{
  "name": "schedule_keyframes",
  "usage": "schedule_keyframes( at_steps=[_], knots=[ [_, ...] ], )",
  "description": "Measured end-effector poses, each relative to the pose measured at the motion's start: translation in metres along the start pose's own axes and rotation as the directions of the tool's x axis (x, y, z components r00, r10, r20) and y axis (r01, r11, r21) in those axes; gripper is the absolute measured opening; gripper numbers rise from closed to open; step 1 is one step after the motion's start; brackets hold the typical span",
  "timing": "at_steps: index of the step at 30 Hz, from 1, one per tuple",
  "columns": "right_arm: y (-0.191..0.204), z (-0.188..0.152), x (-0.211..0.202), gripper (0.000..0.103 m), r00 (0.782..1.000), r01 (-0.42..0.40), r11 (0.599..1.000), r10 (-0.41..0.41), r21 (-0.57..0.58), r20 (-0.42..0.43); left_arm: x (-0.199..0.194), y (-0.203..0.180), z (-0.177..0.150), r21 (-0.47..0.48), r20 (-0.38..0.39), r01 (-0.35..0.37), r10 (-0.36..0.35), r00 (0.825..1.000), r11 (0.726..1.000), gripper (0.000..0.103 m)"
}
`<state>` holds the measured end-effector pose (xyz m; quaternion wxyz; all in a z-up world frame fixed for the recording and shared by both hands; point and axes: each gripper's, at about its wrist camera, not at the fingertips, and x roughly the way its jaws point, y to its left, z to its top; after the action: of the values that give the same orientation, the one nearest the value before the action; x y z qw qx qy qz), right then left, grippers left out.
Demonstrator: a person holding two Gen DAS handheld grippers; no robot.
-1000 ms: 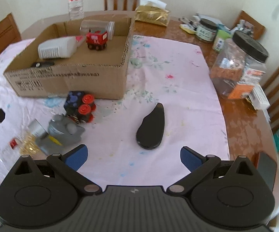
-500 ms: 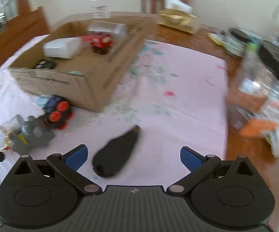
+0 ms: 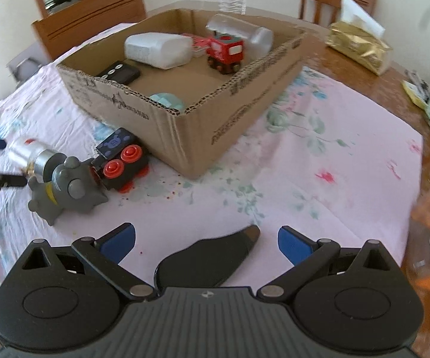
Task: Organize rigid objects
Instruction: 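Reach the right tool to the black oval item while the left tool approaches the capsule jar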
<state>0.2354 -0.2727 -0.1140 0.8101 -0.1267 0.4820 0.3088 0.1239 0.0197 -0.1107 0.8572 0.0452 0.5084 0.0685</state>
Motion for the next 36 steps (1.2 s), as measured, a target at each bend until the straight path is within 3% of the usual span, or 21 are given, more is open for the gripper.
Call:
schedule_keyframes(
  at_steps=[11,20,27,33,36],
  knots=[
    [-0.003,0.014,0.018,0.103,0.989,-0.115,0.987,0.104,-0.109,-0.102,0.003,0.003,0.002,-0.013,-0.013,-0.003,0.003,1.0,1.0,0.098],
    [0.013,-0.008,0.003,0.103,0.979,-0.157,0.984,0.144,-0.086,-0.143,-0.002,-0.003,-0.003,0.027,-0.023,0.025,-0.025,0.999,0.999,0.098],
    [0.039,-0.025,-0.005,0.103,0.985,-0.113,0.992,0.106,-0.046,-0.136,-0.01,-0.015,-0.01,0.09,-0.022,0.099,-0.098,0.995,0.991,0.098],
    [0.068,-0.036,-0.001,0.103,0.993,0.042,0.996,-0.05,-0.079,-0.104,-0.01,-0.033,-0.013,0.156,-0.019,0.175,-0.174,0.985,0.972,0.098],
    [0.07,-0.037,-0.001,0.103,0.994,0.062,0.996,-0.067,-0.056,-0.087,-0.007,-0.034,-0.011,0.151,-0.026,0.213,-0.211,0.977,0.965,0.099]
  ],
)
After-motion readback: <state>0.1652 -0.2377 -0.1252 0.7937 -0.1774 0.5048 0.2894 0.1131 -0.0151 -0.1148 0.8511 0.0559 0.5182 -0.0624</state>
